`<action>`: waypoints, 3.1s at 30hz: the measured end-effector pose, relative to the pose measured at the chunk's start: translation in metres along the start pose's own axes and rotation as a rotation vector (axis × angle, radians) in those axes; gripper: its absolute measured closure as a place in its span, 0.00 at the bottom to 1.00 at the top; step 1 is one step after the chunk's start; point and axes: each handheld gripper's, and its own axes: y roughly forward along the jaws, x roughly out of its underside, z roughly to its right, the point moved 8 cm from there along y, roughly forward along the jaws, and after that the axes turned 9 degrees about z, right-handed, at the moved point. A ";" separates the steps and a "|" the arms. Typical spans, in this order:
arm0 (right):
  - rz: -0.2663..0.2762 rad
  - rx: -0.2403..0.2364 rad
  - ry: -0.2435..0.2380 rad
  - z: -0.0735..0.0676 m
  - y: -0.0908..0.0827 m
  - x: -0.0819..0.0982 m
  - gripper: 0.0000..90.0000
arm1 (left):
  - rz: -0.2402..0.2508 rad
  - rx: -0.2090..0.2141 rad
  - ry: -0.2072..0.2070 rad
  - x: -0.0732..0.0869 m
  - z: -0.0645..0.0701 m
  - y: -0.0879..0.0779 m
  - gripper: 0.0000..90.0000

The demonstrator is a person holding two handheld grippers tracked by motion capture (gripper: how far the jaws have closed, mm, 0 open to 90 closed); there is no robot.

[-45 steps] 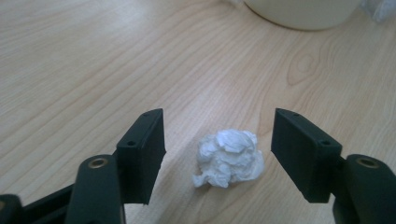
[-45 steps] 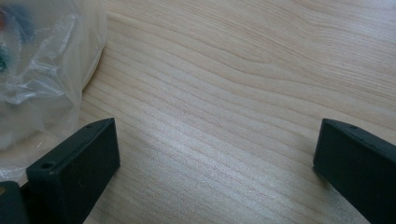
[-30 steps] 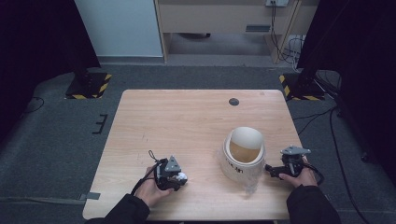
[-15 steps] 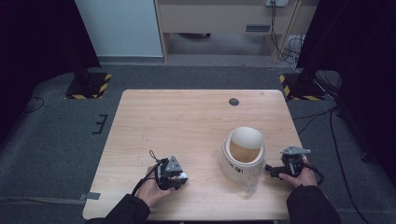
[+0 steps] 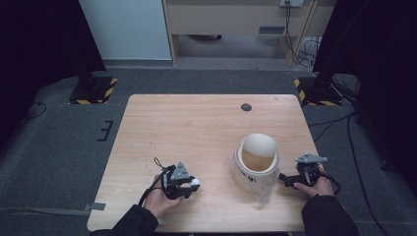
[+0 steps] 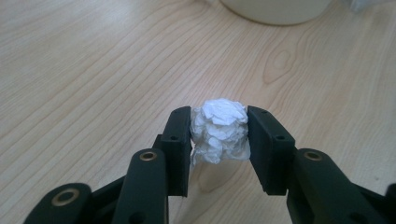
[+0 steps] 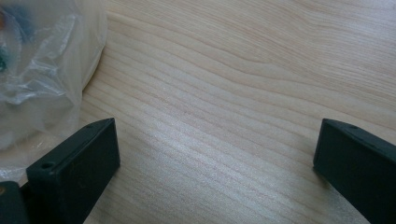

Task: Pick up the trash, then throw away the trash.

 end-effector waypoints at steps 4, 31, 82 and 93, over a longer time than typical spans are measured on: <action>0.000 0.000 0.000 0.000 0.000 0.000 0.01 | 0.039 0.004 -0.004 -0.007 0.004 -0.004 0.68; 0.000 0.000 0.000 0.000 0.000 0.000 0.01 | 0.355 0.020 0.010 -0.063 0.030 -0.036 0.69; 0.002 0.000 0.003 0.000 0.000 0.000 0.01 | 0.476 0.139 0.056 -0.155 0.082 0.016 0.71; 0.003 0.000 0.000 0.000 0.000 0.000 0.01 | 0.462 0.135 0.046 -0.157 0.083 0.033 0.71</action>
